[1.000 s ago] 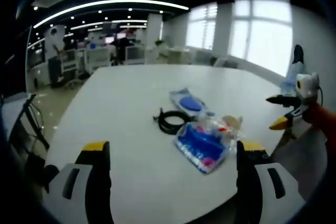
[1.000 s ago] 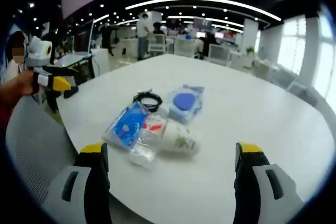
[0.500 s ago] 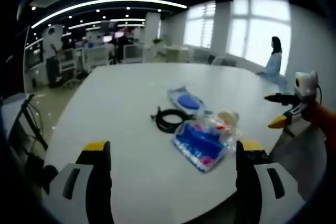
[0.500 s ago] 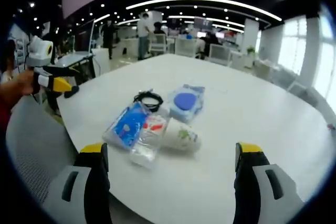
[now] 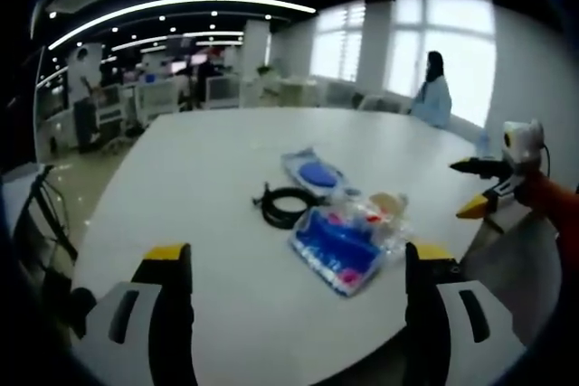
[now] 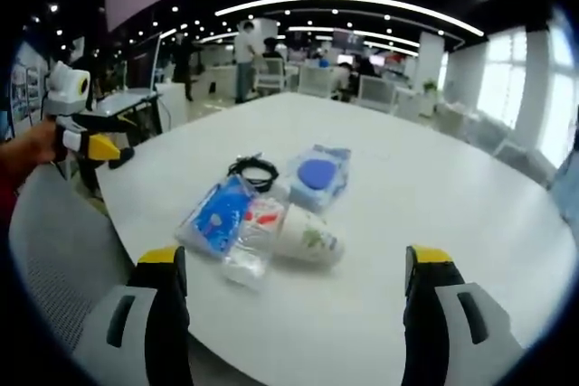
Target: Arrange the tabletop items into an orderly group along one side of the table until the central work area is clear of visible clutter.
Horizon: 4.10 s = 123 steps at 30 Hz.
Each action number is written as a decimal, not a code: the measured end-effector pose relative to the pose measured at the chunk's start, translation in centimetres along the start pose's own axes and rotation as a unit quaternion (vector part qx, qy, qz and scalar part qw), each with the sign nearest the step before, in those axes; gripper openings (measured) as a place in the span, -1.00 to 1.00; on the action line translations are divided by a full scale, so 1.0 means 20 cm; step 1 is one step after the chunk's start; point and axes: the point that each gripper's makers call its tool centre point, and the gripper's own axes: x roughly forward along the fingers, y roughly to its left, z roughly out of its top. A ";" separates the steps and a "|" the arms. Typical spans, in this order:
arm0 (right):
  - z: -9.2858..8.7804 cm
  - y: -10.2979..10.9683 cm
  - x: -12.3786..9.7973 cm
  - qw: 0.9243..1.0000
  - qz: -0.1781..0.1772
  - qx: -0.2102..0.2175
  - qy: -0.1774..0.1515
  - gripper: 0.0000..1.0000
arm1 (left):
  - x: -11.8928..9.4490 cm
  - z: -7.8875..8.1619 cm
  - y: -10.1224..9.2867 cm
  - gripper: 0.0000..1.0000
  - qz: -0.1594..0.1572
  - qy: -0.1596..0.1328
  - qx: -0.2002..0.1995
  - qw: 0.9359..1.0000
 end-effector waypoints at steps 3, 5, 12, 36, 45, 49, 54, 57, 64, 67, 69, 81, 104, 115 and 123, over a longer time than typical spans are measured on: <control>-0.01 0.00 0.00 1.000 -0.002 -0.001 0.004 0.99 | 0.00 0.00 -0.01 0.90 -0.003 -0.002 0.001 1.000; 0.00 0.00 0.00 1.000 -0.001 0.001 0.002 0.99 | 0.00 0.00 -0.02 0.90 -0.007 -0.002 0.004 1.000; -0.03 0.00 0.00 1.000 -0.003 -0.005 0.013 0.99 | 0.00 0.00 -0.06 0.88 -0.018 -0.001 0.013 1.000; -0.04 -0.03 0.00 1.000 -0.020 0.002 0.021 0.99 | 0.01 -0.01 -0.10 0.85 -0.046 0.007 0.022 0.999; -0.05 -0.03 0.01 1.000 -0.016 -0.001 0.026 0.99 | 0.01 -0.01 -0.10 0.83 -0.045 0.009 0.019 0.999; -0.06 -0.02 0.01 0.999 -0.015 -0.003 0.031 0.99 | 0.02 -0.01 -0.11 0.83 -0.047 0.009 0.020 0.999; -0.06 -0.02 0.01 0.999 -0.012 -0.002 0.034 0.96 | 0.01 -0.01 -0.11 0.82 -0.048 0.008 0.018 0.999; -0.06 -0.02 0.01 0.999 -0.012 -0.004 0.034 0.96 | 0.01 -0.01 -0.11 0.81 -0.048 0.008 0.020 0.999; -0.06 -0.02 0.00 0.999 -0.014 -0.003 0.032 0.95 | 0.01 -0.01 -0.12 0.79 -0.053 0.012 0.021 0.998; -0.07 -0.02 0.01 0.999 -0.011 -0.003 0.035 0.95 | 0.02 -0.02 -0.12 0.79 -0.054 0.015 0.022 0.998; -0.07 -0.01 0.01 0.999 -0.010 -0.004 0.039 0.95 | 0.02 -0.02 -0.12 0.78 -0.054 0.017 0.022 0.998; -0.07 0.01 0.02 0.999 -0.004 -0.016 0.046 0.86 | 0.02 -0.03 -0.13 0.75 -0.057 0.022 0.026 0.998; 0.08 0.24 0.17 0.998 0.051 0.002 0.045 0.31 | 0.01 -0.01 -0.14 0.73 -0.063 0.012 0.024 0.998; 0.08 0.30 0.29 0.995 0.066 0.013 0.068 0.11 | 0.01 -0.01 -0.13 0.71 -0.065 0.007 0.021 0.998; 0.07 0.35 0.39 0.992 0.083 0.008 0.093 0.10 | 0.01 0.00 -0.14 0.69 -0.069 0.005 0.017 0.997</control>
